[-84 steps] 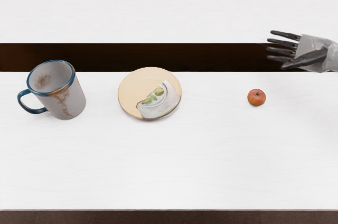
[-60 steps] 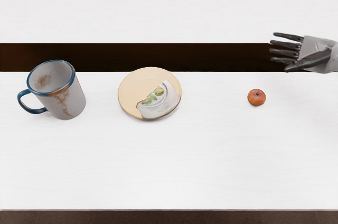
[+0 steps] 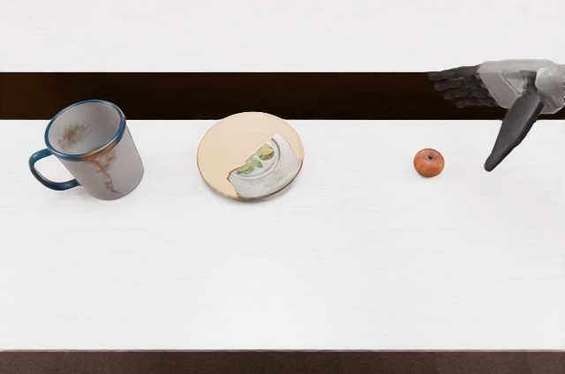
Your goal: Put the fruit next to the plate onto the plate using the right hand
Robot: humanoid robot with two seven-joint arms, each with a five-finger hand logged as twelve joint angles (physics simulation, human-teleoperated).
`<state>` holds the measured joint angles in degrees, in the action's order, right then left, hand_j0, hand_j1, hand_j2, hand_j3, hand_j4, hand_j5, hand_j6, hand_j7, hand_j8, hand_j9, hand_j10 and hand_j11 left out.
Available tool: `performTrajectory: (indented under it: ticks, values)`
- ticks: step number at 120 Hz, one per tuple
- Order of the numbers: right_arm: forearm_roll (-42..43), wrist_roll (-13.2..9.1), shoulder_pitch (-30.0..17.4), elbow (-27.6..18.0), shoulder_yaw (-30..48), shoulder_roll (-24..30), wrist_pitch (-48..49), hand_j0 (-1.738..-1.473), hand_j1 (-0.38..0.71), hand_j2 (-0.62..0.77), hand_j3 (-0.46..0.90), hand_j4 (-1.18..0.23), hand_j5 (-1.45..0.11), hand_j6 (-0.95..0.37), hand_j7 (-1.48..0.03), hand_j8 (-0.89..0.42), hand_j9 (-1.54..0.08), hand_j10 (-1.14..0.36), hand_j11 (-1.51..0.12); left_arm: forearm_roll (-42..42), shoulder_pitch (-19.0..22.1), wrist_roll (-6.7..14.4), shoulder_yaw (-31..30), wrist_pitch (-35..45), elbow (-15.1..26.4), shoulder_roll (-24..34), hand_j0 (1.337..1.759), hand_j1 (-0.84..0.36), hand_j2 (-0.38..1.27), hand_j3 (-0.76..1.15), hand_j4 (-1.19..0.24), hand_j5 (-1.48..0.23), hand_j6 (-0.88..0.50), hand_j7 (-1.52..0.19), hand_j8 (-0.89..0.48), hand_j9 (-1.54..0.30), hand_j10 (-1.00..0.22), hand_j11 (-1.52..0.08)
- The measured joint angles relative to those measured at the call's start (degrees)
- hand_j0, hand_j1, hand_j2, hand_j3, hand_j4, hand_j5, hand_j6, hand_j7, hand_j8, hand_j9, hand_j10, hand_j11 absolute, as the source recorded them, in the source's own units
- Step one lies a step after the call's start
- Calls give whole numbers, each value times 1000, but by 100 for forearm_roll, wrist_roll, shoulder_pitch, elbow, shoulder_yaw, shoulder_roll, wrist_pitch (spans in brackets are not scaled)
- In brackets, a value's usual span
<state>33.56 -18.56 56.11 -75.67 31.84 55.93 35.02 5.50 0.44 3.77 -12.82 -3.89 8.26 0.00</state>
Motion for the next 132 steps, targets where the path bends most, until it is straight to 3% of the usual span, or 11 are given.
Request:
performTrajectory:
  ticks: [20, 44, 62, 80, 105, 132]
  values:
    - [782, -34, -72, -724, -44, 126, -97, -1658, -301, -7, 0, -45, -54, -46, -54, -45, -54, -44, -54, 0, 0, 0, 0, -1, 0, 0, 1658, 55, 49, 0, -245, -318, -245, -318, -245, -318, -245, -318]
    - [1543, -57, -207, -1141, -321, -7, -1342, -1658, -301, -7, 0, -47, -55, -49, -55, -47, -55, -46, -55, 1, 0, 0, 0, -2, 0, 0, 1658, 55, 49, 0, -245, -318, -245, -318, -245, -318, -245, -318]
    - [1920, -602, -234, -1275, -733, -293, -2336, -1658, -300, -7, 0, -49, -56, -51, -56, -49, -56, -47, -56, 0, 0, 0, 0, 0, 0, 0, 1658, 55, 49, 0, -245, -318, -245, -318, -245, -318, -245, -318]
    - [2160, -902, -251, -1300, -1016, -409, -3036, -1658, -291, -8, 0, -56, -66, -59, -66, -57, -66, -55, -66, 0, 0, 0, 0, 0, 0, 0, 1658, 55, 49, 0, -245, -318, -245, -318, -245, -318, -245, -318]
    - [2231, -1200, -264, -1266, -1140, -626, -3321, -1658, -118, -36, 0, -201, -254, -204, -253, -202, -254, -200, -254, 1, 0, 0, 0, -1, 0, 0, 1658, 55, 49, 0, -245, -318, -245, -318, -245, -318, -245, -318]
    - [2979, -1286, -402, -1258, -1284, -966, -3880, -1658, -6, -54, 0, -294, -375, -296, -374, -294, -375, -293, -375, 1, 0, 0, 0, -2, 0, 0, 1658, 55, 49, 0, -245, -318, -245, -318, -245, -318, -245, -318]
